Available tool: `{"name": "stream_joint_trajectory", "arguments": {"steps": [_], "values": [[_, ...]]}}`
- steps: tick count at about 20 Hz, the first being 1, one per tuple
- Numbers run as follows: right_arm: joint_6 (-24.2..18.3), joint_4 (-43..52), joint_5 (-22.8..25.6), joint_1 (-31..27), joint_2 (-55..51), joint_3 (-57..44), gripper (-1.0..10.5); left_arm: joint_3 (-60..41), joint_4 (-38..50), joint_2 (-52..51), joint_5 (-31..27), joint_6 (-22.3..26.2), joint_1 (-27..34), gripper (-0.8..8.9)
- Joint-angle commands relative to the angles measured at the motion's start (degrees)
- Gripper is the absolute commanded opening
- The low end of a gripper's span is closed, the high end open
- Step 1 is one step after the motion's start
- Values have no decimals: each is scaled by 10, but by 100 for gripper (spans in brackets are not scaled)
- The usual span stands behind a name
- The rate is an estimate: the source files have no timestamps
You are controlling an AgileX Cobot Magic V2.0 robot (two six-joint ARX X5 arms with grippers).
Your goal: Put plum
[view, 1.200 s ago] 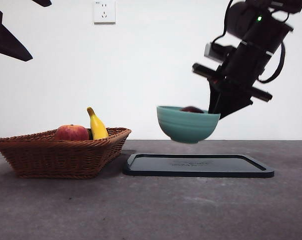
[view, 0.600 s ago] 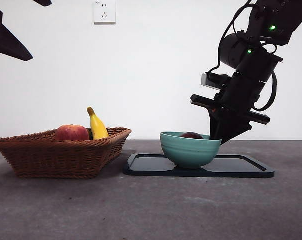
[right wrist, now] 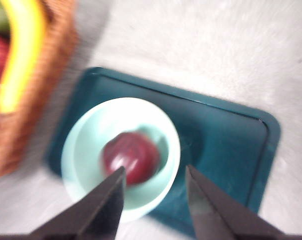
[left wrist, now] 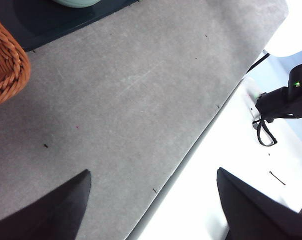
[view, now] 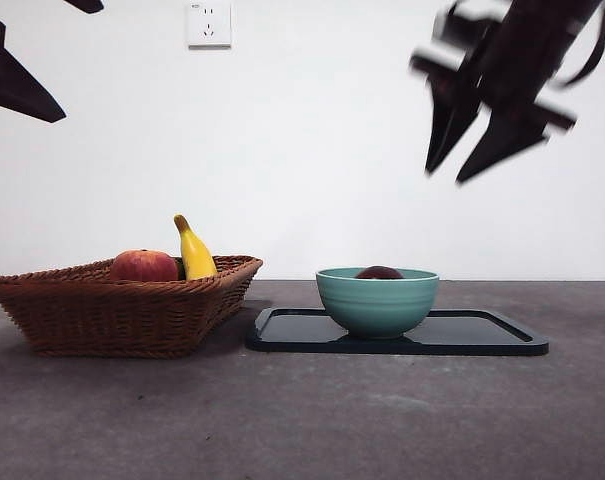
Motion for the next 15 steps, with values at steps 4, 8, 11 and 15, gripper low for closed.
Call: {"name": "stream_joint_trajectory", "arguments": {"steps": [4,8,11,15], "values": [[-36,-104,-25,5,-139,11,195,7,3,3,3,5,-3,402],[-37,-151,-26,7,-247,-19,195,7,7,3,3,5,-3,402],[-37,-154,-57,10,-337,-89,195,7,12,3,3,5,-3,402],[-39,-154,-102,22,-443,-197,195,7,12,3,3,5,-3,402]]}}
